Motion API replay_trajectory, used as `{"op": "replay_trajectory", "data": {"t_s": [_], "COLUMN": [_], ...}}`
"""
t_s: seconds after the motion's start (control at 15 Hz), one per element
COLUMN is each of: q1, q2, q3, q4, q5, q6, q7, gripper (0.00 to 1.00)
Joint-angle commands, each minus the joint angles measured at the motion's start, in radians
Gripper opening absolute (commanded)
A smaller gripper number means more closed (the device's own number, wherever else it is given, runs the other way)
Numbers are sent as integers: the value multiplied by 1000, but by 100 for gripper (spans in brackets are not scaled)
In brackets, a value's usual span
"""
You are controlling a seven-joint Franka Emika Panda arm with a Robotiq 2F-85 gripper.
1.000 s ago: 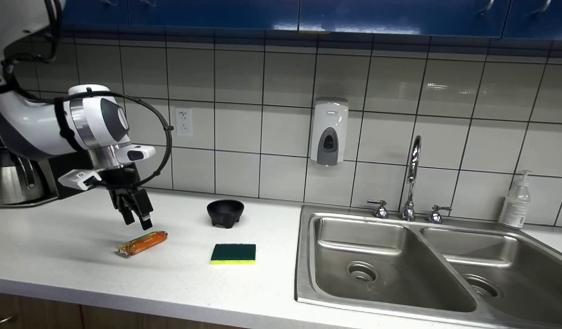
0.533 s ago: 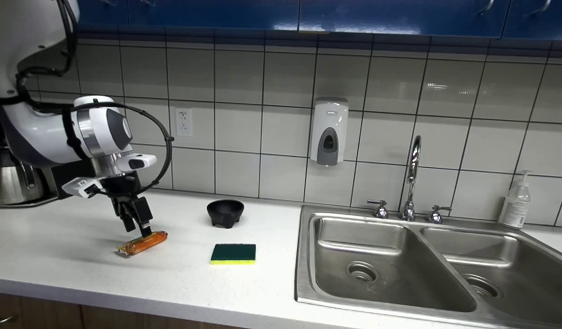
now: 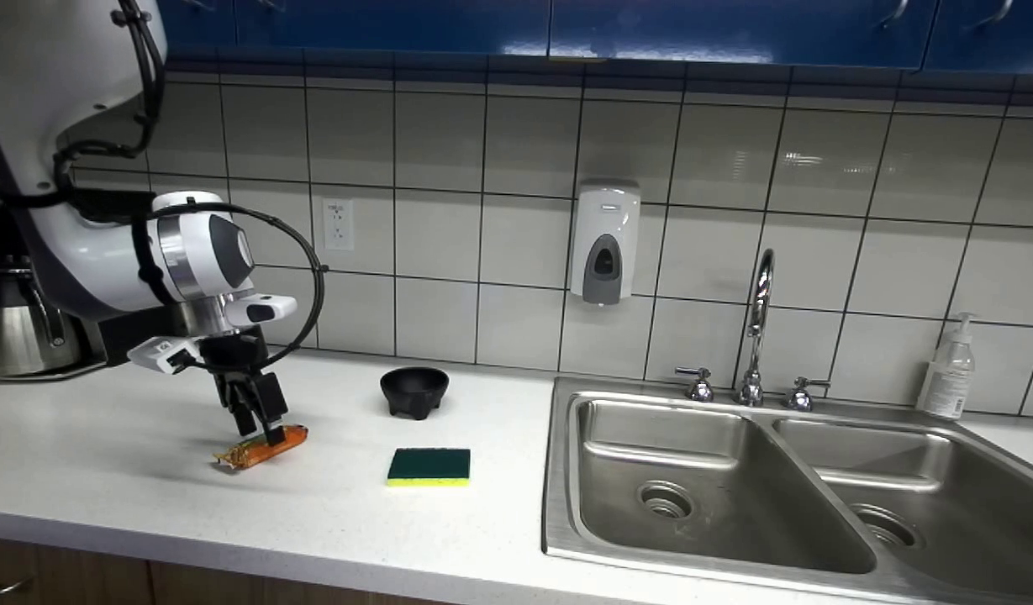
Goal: Put the packet in the black bowl
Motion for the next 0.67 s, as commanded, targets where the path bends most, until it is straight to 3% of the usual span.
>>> {"op": "replay_trajectory", "data": {"t_s": [0.0, 0.07, 0.47, 0.6], "q1": [26, 30, 49, 52], "q2": [27, 29, 33, 28], "q3": [-29, -33, -46, -49], "q4": [21, 21, 24, 22], "q5": [2, -1, -3, -1], "q6": [13, 15, 21, 23], "q7": [11, 12, 12, 10], "gripper": [75, 74, 27, 17]}}
